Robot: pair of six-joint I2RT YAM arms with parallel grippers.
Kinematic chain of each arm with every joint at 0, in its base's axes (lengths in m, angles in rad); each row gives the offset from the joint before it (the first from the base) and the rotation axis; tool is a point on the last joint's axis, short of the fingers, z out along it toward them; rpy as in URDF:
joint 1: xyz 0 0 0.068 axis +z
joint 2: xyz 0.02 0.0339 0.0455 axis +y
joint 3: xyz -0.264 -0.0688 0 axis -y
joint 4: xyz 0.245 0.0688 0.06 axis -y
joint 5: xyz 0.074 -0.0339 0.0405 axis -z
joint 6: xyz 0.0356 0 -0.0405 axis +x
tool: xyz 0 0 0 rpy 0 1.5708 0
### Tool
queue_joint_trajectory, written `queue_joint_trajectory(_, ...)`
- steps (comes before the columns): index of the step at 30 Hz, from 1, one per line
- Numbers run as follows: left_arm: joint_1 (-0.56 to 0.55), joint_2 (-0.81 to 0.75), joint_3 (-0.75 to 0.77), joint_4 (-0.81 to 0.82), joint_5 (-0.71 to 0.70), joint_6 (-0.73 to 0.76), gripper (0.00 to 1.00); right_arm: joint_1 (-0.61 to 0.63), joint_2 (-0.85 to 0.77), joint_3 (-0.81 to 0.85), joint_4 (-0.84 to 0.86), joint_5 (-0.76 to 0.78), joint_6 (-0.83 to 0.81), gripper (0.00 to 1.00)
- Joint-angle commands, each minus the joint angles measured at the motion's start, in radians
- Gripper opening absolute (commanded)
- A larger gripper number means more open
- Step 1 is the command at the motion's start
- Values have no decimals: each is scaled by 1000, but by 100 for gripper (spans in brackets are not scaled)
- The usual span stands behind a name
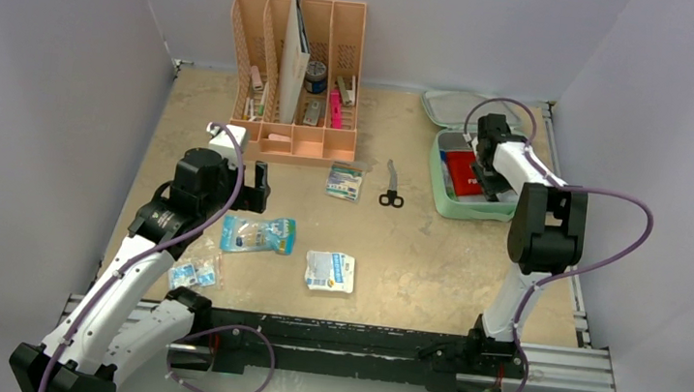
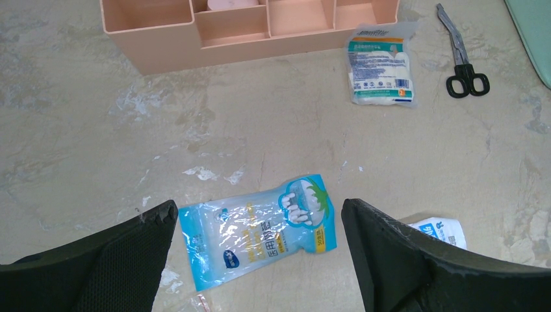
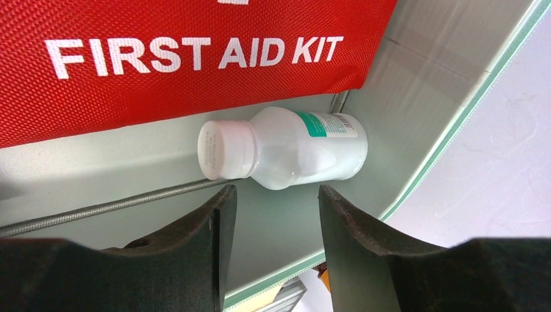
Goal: Organize the medicine kit
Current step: Adjust the pill bottle in the medicine box, then pick up the pill bottle at the center of the board.
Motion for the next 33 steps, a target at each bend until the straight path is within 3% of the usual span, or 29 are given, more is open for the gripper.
queue_joint_trajectory(1, -4, -6, -2, 34, -12, 7, 96, -5, -6, 37, -50, -9, 42, 53)
queue_joint_trajectory(9, -4, 3, -2, 35, -18, 10, 96, -5, -112, 120, -104, -134, 170, 57)
queue_joint_trajectory(18, -4, 0, -2, 40, 9, 7, 96, -11, -225, 156, -198, -79, 416, 57)
queue_joint_trajectory(22, -5, -4, -2, 38, 17, 7, 96, -29, -321, 71, -180, -59, 420, 56)
queue_joint_trajectory(28, -5, -7, -3, 44, 38, 7, 96, -178, -436, -35, -181, -200, 356, 54)
queue_joint_trajectory(33, -5, -16, -2, 45, 51, 4, 96, -254, -472, -99, -204, -184, 272, 53)
